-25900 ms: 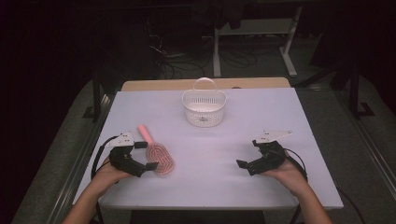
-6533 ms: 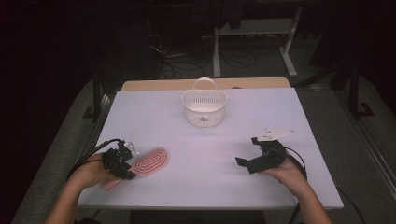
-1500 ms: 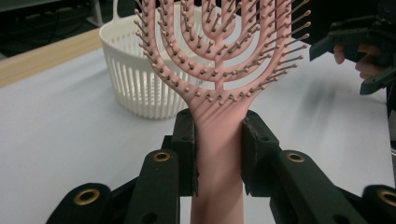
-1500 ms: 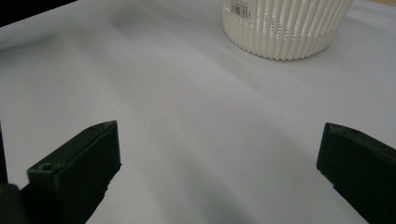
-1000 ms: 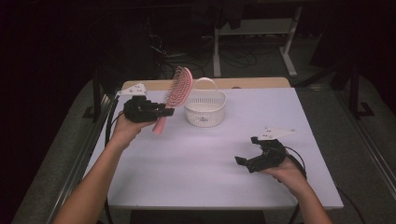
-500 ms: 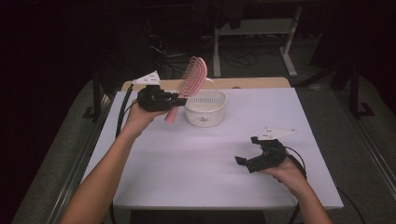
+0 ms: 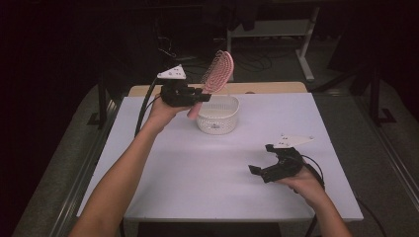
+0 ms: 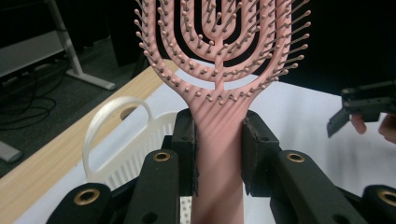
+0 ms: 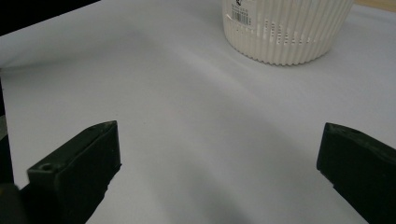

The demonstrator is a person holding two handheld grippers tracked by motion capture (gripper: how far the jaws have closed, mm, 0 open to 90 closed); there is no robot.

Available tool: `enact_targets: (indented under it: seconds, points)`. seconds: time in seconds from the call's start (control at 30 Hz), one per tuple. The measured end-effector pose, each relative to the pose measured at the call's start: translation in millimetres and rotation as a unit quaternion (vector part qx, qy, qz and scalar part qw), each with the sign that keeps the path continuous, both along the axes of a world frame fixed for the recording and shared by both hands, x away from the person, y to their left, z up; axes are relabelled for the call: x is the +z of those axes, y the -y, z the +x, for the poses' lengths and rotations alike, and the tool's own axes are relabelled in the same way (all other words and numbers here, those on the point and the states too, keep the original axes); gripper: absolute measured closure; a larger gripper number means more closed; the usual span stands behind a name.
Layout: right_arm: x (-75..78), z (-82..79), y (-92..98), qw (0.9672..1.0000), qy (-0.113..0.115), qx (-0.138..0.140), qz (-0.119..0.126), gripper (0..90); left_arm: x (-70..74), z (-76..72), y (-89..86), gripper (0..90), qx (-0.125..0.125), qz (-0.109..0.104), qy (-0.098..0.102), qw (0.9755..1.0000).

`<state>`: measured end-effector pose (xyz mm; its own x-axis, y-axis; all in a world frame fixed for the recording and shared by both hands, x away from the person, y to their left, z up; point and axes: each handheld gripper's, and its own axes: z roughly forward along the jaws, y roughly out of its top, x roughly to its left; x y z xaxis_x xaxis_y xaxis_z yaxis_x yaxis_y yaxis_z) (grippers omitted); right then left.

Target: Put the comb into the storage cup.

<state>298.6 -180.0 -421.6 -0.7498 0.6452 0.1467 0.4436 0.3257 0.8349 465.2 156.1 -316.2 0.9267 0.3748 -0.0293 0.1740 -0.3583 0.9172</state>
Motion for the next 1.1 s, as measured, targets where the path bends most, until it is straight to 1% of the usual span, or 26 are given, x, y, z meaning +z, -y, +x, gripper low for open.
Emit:
enact_targets:
  seconds: [0.13, 0.17, 0.2, 0.27, 0.33, 0.5, 0.63, 0.73, 0.9, 1.1]
  points:
    - [0.0, 0.0, -0.2, 1.0000, 0.000, 0.001, 0.000, 0.0, -0.4, 8.7, 8.8, 70.5, -0.003, 0.004, 0.007, 1.0000]
    - [0.0, 0.0, -0.2, 1.0000, 0.000, 0.001, 0.000, 0.0, -0.5, 10.3, 10.2, 70.5, -0.006, 0.003, 0.006, 1.0000]
    - [0.0, 0.0, -0.2, 1.0000, 0.000, 0.001, 0.000, 0.0, -1.3, 13.3, 12.6, 70.5, -0.011, 0.000, 0.008, 0.9999]
    - [-0.1, -0.1, -0.2, 1.0000, -0.001, 0.001, 0.000, 0.0, -2.5, 17.1, 17.1, 70.5, -0.013, -0.001, 0.007, 0.9999]
    - [-0.1, -0.1, -0.1, 1.0000, -0.002, 0.001, 0.001, 0.0, -3.8, 20.0, 21.3, 70.5, -0.014, 0.002, 0.010, 0.9999]
    - [-0.1, -0.3, 0.3, 1.0000, -0.002, 0.002, 0.002, 0.0, -9.7, 27.5, 31.8, 70.5, -0.013, -0.001, 0.010, 0.9999]
    - [-0.2, -0.5, 0.7, 1.0000, -0.002, 0.002, 0.004, 0.0, -18.5, 35.2, 39.1, 70.5, -0.012, 0.012, 0.010, 0.9998]
    - [-0.3, -0.3, 1.3, 1.0000, -0.002, 0.002, 0.005, 0.0, -25.6, 39.5, 42.2, 70.5, -0.012, 0.017, 0.007, 0.9997]
    - [-0.6, -0.1, 2.1, 1.0000, -0.003, 0.001, 0.006, 0.0, -40.4, 46.0, 48.0, 70.4, -0.009, 0.041, -0.001, 0.9991]
    - [-1.5, 1.0, 3.5, 1.0000, -0.003, 0.002, 0.006, 0.0, -52.6, 52.1, 50.8, 70.4, -0.003, 0.054, -0.012, 0.9985]
